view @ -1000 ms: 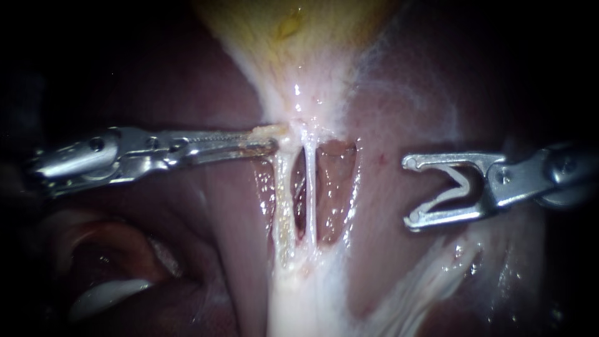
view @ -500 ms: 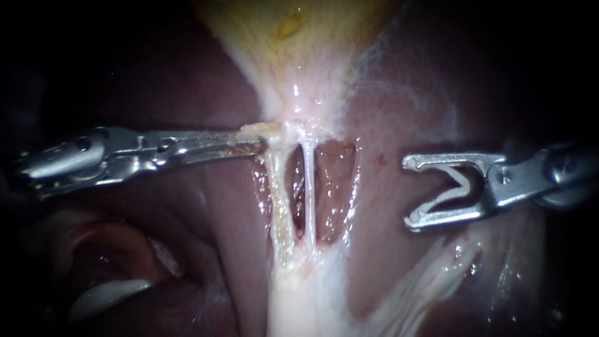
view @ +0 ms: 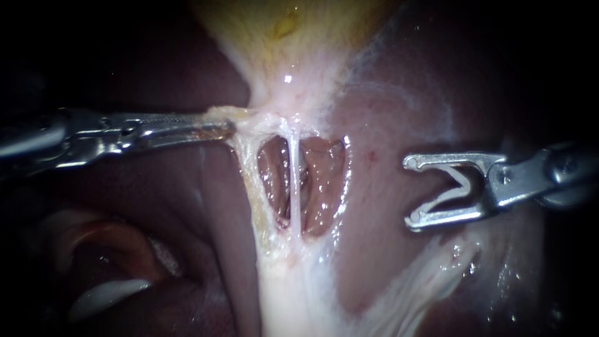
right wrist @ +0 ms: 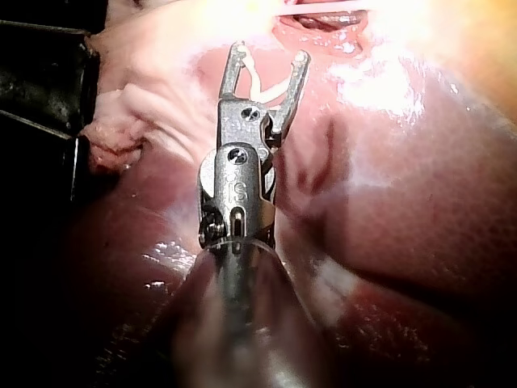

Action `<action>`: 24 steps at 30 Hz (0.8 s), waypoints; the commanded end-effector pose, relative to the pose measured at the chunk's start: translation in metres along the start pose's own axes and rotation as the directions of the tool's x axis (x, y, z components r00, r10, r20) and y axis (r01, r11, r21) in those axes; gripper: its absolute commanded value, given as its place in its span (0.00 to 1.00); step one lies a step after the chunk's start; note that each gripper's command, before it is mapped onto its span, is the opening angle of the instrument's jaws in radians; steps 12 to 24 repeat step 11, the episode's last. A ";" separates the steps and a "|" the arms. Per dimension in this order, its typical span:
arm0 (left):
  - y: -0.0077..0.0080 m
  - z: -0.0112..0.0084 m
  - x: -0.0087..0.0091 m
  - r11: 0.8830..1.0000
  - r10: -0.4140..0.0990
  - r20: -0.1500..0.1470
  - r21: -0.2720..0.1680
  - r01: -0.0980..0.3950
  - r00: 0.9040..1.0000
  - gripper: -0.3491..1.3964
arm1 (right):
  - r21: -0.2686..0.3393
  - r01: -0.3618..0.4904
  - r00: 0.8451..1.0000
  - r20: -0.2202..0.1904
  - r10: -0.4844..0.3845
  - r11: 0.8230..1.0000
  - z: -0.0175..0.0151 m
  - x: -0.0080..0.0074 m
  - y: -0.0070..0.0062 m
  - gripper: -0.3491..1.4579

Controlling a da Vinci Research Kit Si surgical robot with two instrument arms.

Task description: Grabbing gallbladder

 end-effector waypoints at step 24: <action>-0.0002 0.0000 0.0000 1.000 0.000 0.000 -0.002 0.000 1.000 0.00 | -0.001 0.000 1.000 0.000 0.000 1.000 0.0000 0.0000 0.0000 0.42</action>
